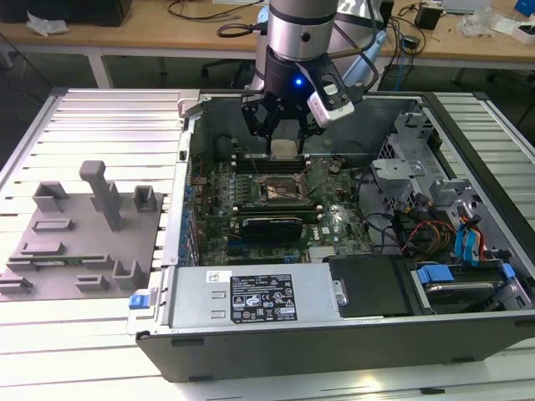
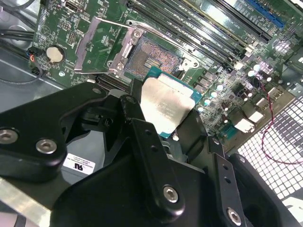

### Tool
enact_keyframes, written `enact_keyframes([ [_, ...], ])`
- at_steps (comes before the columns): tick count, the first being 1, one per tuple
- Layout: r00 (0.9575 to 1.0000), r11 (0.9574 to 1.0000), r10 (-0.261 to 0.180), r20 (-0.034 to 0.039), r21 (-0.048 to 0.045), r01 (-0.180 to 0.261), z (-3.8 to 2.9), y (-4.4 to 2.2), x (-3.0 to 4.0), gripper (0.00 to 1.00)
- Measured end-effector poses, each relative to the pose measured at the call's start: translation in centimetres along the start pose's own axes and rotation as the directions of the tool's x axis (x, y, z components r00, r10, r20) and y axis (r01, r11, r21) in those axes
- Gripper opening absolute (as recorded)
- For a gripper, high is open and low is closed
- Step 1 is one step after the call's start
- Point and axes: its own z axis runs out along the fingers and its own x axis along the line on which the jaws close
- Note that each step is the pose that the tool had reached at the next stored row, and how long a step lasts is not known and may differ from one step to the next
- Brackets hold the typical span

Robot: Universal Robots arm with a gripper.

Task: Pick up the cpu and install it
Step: 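Place the cpu into insertion slot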

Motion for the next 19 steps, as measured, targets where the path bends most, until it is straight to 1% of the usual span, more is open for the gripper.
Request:
enact_keyframes([
  [4,1.0000,1.0000,0.001,-0.0001,-0.0002,-0.001,0.02,0.00,-0.08,0.54],
  [6,0.9998,0.9998,0.018,0.0008,0.0001,-0.018,0.02,0.00,-0.10,0.54],
  [7,0.9987,0.9987,0.052,0.0033,0.0002,-0.052,0.04,0.00,-0.10,0.54],
  [8,0.9971,0.9971,0.076,0.0050,0.0002,-0.076,0.06,-0.01,-0.10,0.54],
  [11,0.9918,0.9918,0.128,0.0087,0.0000,-0.128,0.10,-0.01,-0.10,0.54],
  [13,0.9857,0.9858,0.168,0.0116,-0.0002,-0.168,0.15,-0.01,-0.10,0.54],
  [17,0.9714,0.9715,0.237,0.0166,-0.0008,-0.237,0.23,-0.02,-0.10,0.54],
  [19,0.9581,0.9583,0.286,0.0201,-0.0015,-0.286,0.29,-0.02,-0.10,0.54],
])
